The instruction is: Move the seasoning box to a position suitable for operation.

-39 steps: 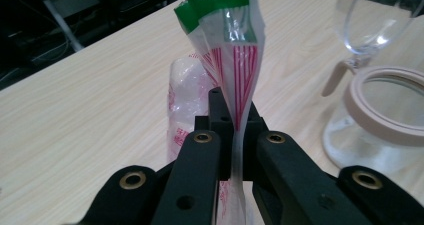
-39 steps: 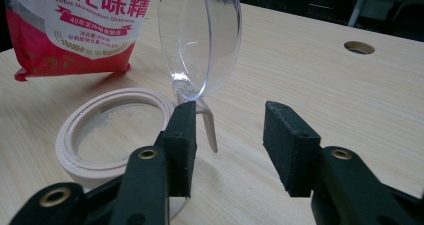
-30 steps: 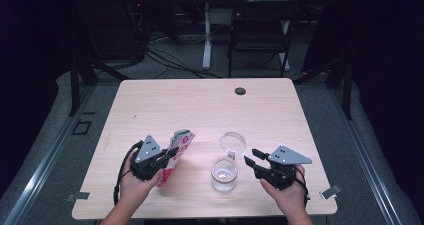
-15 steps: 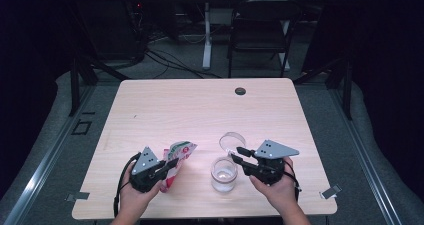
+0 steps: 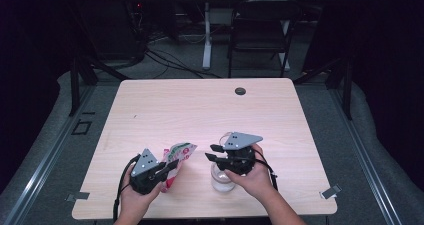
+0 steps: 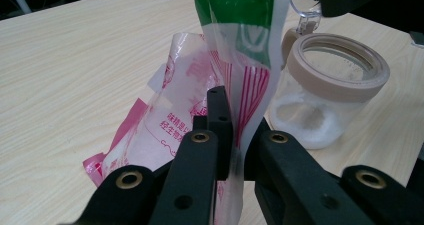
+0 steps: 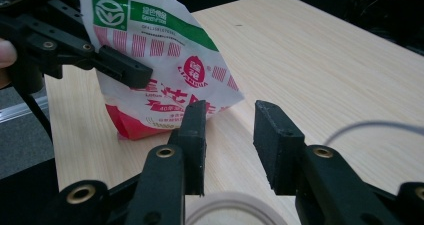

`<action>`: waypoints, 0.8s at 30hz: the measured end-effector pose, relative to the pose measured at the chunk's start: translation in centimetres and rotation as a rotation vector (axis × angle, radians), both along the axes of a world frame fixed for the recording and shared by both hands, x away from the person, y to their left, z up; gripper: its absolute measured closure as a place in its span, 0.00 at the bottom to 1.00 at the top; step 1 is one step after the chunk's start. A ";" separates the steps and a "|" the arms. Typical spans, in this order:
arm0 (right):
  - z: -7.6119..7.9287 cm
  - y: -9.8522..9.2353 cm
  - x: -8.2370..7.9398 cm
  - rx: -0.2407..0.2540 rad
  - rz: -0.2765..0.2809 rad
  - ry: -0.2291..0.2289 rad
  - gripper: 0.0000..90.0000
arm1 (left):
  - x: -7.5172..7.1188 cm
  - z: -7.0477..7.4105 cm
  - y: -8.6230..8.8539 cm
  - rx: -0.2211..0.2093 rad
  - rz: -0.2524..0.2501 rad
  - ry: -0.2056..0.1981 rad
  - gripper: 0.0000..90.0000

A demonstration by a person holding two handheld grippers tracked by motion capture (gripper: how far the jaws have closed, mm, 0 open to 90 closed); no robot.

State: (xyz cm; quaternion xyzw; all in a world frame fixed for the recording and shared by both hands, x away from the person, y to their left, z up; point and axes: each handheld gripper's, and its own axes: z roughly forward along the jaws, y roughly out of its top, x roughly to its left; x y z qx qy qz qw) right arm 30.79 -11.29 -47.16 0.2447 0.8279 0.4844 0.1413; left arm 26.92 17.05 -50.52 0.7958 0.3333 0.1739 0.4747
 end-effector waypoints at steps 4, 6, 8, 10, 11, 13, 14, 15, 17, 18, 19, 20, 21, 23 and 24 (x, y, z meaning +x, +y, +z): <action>-0.2 1.3 1.2 -0.007 0.023 0.027 0.72 | -0.1 -0.1 -0.1 -0.012 0.010 -0.003 0.99; -0.3 2.0 1.7 -0.017 0.036 0.035 0.72 | -0.2 -0.1 -0.1 -0.011 0.010 -0.003 0.99; -0.4 2.7 2.2 -0.024 0.041 0.044 0.71 | -0.2 -0.1 -0.1 -0.011 0.011 -0.003 0.98; -0.4 3.4 2.6 -0.027 0.051 0.052 0.71 | -0.2 -0.1 0.0 -0.011 0.010 -0.005 0.98; -0.5 3.6 2.8 -0.031 0.052 0.053 0.70 | -0.2 -0.1 0.1 -0.011 0.011 -0.004 0.98; -0.6 4.2 3.1 -0.036 0.057 0.053 0.69 | -0.2 -0.1 0.1 -0.019 0.013 -0.002 0.98; -0.6 4.4 3.2 -0.038 0.057 0.052 0.68 | -0.2 -0.1 0.1 -0.017 0.011 -0.003 0.98; -0.5 4.6 3.3 -0.038 0.058 0.053 0.67 | -0.2 -0.1 0.2 -0.015 0.009 -0.003 0.98; -0.6 5.0 3.4 -0.037 0.062 0.048 0.65 | -0.2 -0.1 0.2 -0.017 0.005 0.000 0.98; -0.5 5.1 3.5 -0.042 0.070 0.046 0.64 | -0.3 -0.1 0.2 -0.017 0.004 0.001 0.97; -0.5 5.3 3.5 -0.047 0.074 0.043 0.63 | -0.3 -0.2 0.2 -0.018 0.004 0.000 0.97; -0.5 5.5 3.5 -0.049 0.076 0.042 0.61 | -0.4 -0.2 0.2 -0.018 0.004 0.000 0.97; -0.4 5.6 3.5 -0.049 0.079 0.041 0.61 | -0.4 -0.2 0.2 -0.018 0.004 -0.001 0.97; -0.4 5.8 3.5 -0.050 0.095 0.038 0.61 | -0.5 -0.2 0.2 -0.018 0.008 -0.003 0.97; -0.4 5.9 3.4 -0.053 0.098 0.040 0.62 | -0.5 -0.2 0.2 -0.018 0.011 -0.001 0.97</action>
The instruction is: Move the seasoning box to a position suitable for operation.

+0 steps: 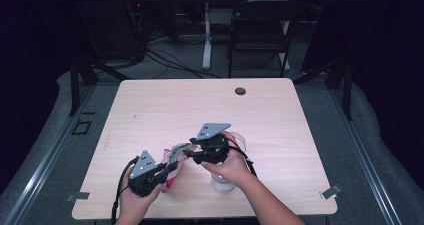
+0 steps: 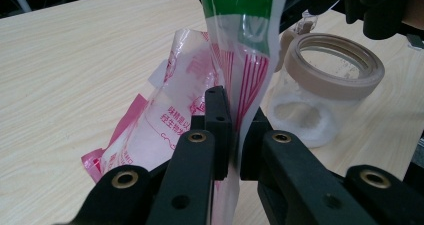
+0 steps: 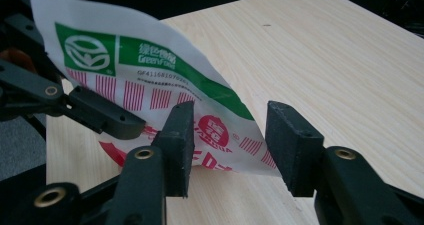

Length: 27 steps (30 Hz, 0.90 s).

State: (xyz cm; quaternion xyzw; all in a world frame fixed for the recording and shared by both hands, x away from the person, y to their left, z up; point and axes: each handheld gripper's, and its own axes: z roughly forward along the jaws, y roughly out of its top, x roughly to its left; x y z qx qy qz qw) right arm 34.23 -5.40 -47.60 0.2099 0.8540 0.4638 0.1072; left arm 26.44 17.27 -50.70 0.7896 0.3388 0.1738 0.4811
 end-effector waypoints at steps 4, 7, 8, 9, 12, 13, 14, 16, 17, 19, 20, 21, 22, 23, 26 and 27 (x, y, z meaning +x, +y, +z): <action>-0.2 0.1 0.0 -0.017 0.006 -0.003 0.69 | 0.0 0.0 0.0 0.000 0.002 0.001 0.97; -0.2 0.0 0.0 -0.020 0.016 0.004 0.76 | 0.0 -0.1 -0.1 -0.001 0.001 0.000 0.97; -0.2 0.0 0.0 -0.022 0.020 0.007 0.78 | 0.0 -0.1 -0.1 0.002 0.002 0.001 0.97; -0.2 0.0 0.0 -0.031 0.020 0.002 0.81 | 0.0 0.0 -0.1 0.007 0.000 0.003 0.97; -0.1 0.0 -0.1 -0.045 0.027 -0.003 0.91 | 0.0 -0.1 -0.2 0.006 0.002 0.001 0.97; -0.2 -0.1 -0.2 -0.040 0.030 -0.002 0.94 | 0.0 -0.2 -0.2 0.004 0.003 0.001 0.96; -0.1 -0.1 -0.2 -0.043 0.038 0.001 0.97 | -0.1 -0.2 -0.1 0.005 0.002 0.001 0.96; -0.1 -0.1 -0.3 -0.047 0.038 -0.002 0.99 | -0.1 -0.2 0.0 0.008 0.002 0.003 0.95; -0.1 -0.1 -0.4 -0.054 0.042 -0.005 1.00 | -0.1 -0.3 0.0 -0.001 0.006 0.002 0.95; 0.0 -0.1 -0.5 -0.052 0.045 -0.008 1.00 | -0.2 -0.4 0.1 -0.008 0.010 0.006 0.92; 0.0 -0.1 -0.6 -0.050 0.042 -0.011 1.00 | -0.2 -0.5 0.1 -0.015 0.012 0.008 0.89; 0.0 -0.1 -0.6 -0.053 0.044 -0.014 1.00 | -0.2 -0.6 0.2 -0.009 0.012 0.013 0.86; 0.0 -0.1 -0.7 -0.050 0.043 -0.016 1.00 | -0.2 -0.8 0.2 -0.012 0.020 0.007 0.83; 0.0 -0.1 -0.7 -0.051 0.042 -0.016 1.00 | -0.2 -0.8 0.2 -0.009 0.029 0.005 0.79; 0.0 -0.1 -0.9 -0.054 0.038 -0.027 1.00 | -0.1 -1.3 0.2 0.031 0.074 -0.006 0.67; 0.0 -0.1 -0.9 -0.051 0.036 -0.027 1.00 | 0.0 -1.5 0.2 0.027 0.078 0.003 0.61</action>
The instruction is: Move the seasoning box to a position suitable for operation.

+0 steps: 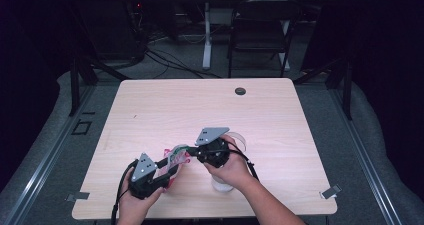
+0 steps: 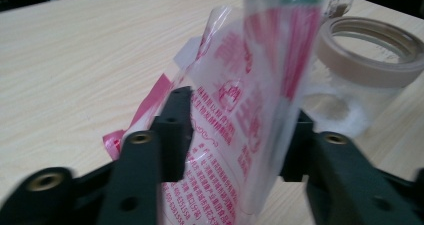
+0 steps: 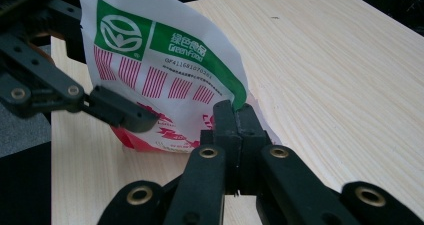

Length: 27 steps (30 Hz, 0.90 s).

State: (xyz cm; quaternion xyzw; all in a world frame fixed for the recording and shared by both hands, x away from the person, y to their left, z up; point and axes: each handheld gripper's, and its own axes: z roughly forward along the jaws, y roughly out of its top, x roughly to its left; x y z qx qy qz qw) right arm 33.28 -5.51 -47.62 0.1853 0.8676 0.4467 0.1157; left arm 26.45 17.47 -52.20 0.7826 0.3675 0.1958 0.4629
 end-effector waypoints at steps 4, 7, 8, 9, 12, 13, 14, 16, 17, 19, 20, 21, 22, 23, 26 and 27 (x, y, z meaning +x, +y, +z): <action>-0.1 -0.1 -0.1 0.003 -0.012 -0.002 1.00 | 0.1 -1.1 0.0 -0.005 -0.001 -0.002 0.48; -0.2 -0.2 -0.2 0.006 -0.015 -0.003 1.00 | -0.3 -2.0 -0.2 0.045 0.016 -0.044 0.48; -0.2 -0.2 -0.3 0.003 -0.017 -0.005 1.00 | -0.3 -2.2 -0.3 0.053 0.029 -0.042 0.47; -0.2 -0.2 -0.3 0.003 -0.018 -0.006 1.00 | -0.4 -2.4 -0.3 0.069 0.041 -0.043 0.45; -0.2 -0.2 -0.4 0.008 -0.020 -0.009 1.00 | -0.3 -3.0 -0.4 0.088 0.053 -0.042 0.44; -0.2 -0.2 -0.4 0.010 -0.020 -0.010 1.00 | -0.3 -3.2 -0.3 0.092 0.060 -0.041 0.44; -0.2 -0.2 -0.5 0.011 -0.015 -0.009 1.00 | -0.3 -3.3 -0.3 0.099 0.072 -0.043 0.44; -0.2 -0.2 -0.6 0.004 -0.018 -0.016 1.00 | -0.1 -3.7 -0.2 0.102 0.086 -0.056 0.41; -0.2 -0.2 -0.6 0.006 -0.017 -0.016 1.00 | -0.1 -3.8 -0.2 0.102 0.092 -0.058 0.39; -0.3 -0.3 -0.6 0.010 -0.014 -0.014 1.00 | 0.0 -4.0 -0.1 0.104 0.100 -0.060 0.38; -0.3 -0.2 -0.6 0.012 -0.015 -0.015 1.00 | 0.0 -4.1 -0.1 0.095 0.106 -0.066 0.38; -0.3 -0.3 -0.7 0.014 -0.015 -0.015 1.00 | 0.0 -4.3 -0.2 0.089 0.111 -0.067 0.38; -0.3 -0.3 -0.7 0.012 -0.015 -0.017 1.00 | 0.0 -4.4 -0.2 0.083 0.113 -0.070 0.37; -0.3 -0.3 -0.7 0.016 -0.014 -0.016 1.00 | 0.0 -4.5 -0.1 0.078 0.120 -0.070 0.36; -0.3 -0.4 -0.7 0.011 -0.012 -0.016 1.00 | 0.2 -5.1 0.0 0.045 0.149 -0.049 0.30; -0.3 -0.4 -0.7 0.015 -0.014 -0.015 1.00 | 0.3 -5.1 0.0 0.043 0.152 -0.044 0.28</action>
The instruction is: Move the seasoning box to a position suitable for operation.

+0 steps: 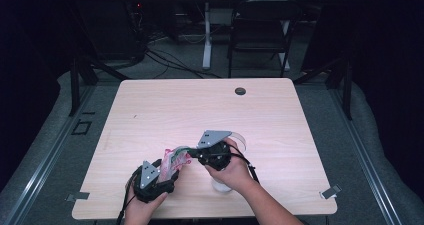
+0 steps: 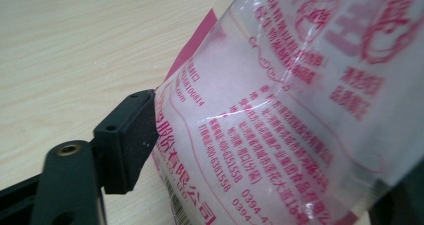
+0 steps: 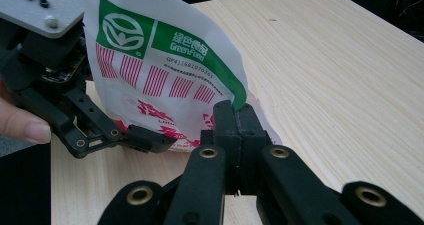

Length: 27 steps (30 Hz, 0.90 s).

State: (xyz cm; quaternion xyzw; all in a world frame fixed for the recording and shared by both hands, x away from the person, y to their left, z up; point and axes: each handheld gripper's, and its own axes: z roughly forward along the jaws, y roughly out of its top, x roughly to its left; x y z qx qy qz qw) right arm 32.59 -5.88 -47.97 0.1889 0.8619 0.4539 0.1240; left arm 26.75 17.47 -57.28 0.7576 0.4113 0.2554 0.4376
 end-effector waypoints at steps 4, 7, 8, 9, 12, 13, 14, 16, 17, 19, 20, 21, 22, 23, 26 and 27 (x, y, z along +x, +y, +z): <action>0.0 0.0 0.0 0.001 -0.002 0.000 1.00 | 0.3 -0.3 0.0 0.006 0.005 0.037 0.26; -0.1 0.0 0.0 0.003 -0.003 0.002 1.00 | 0.6 -0.5 -0.1 0.024 0.008 0.056 0.25; 0.0 0.0 0.0 0.000 -0.002 0.000 1.00 | 0.7 -0.6 -0.1 0.024 0.006 0.060 0.25; 0.0 0.0 0.0 -0.006 -0.002 -0.002 1.00 | 0.8 -0.6 -0.1 0.023 0.007 0.059 0.25; 0.0 0.0 0.0 -0.006 0.000 0.000 1.00 | 1.0 -0.7 -0.2 0.032 0.006 0.076 0.24; 0.0 0.0 0.0 -0.005 -0.001 0.000 1.00 | 1.1 -0.8 -0.2 0.036 0.005 0.084 0.24; 0.0 0.0 0.0 -0.005 -0.001 0.000 1.00 | 1.2 -0.9 -0.3 0.038 0.004 0.094 0.23; -0.1 0.0 0.0 0.000 0.001 0.004 1.00 | 1.4 -1.0 -0.3 0.048 0.002 0.109 0.22; -0.1 0.0 0.0 0.002 0.000 0.005 1.00 | 1.5 -1.1 -0.4 0.051 0.005 0.111 0.22; 0.0 0.0 0.0 -0.007 0.003 0.002 1.00 | 1.6 -1.1 -0.4 0.054 0.008 0.119 0.22; -0.1 0.0 0.0 -0.007 0.001 0.002 1.00 | 1.7 -1.2 -0.4 0.050 0.009 0.123 0.22; -0.1 0.1 0.0 -0.005 0.004 0.004 1.00 | 1.8 -1.2 -0.4 0.053 0.009 0.123 0.22; -0.1 0.1 0.0 -0.005 0.005 0.005 1.00 | 1.9 -1.1 -0.4 0.060 0.010 0.128 0.22; -0.1 0.1 0.0 -0.008 0.008 0.004 1.00 | 1.9 -1.2 -0.4 0.059 0.012 0.129 0.22; -0.1 0.1 -0.1 -0.012 0.006 0.001 1.00 | 2.1 -1.2 -0.3 0.059 0.011 0.130 0.22; -0.1 0.1 0.0 -0.012 0.005 0.001 1.00 | 2.2 -1.2 -0.3 0.061 0.012 0.134 0.22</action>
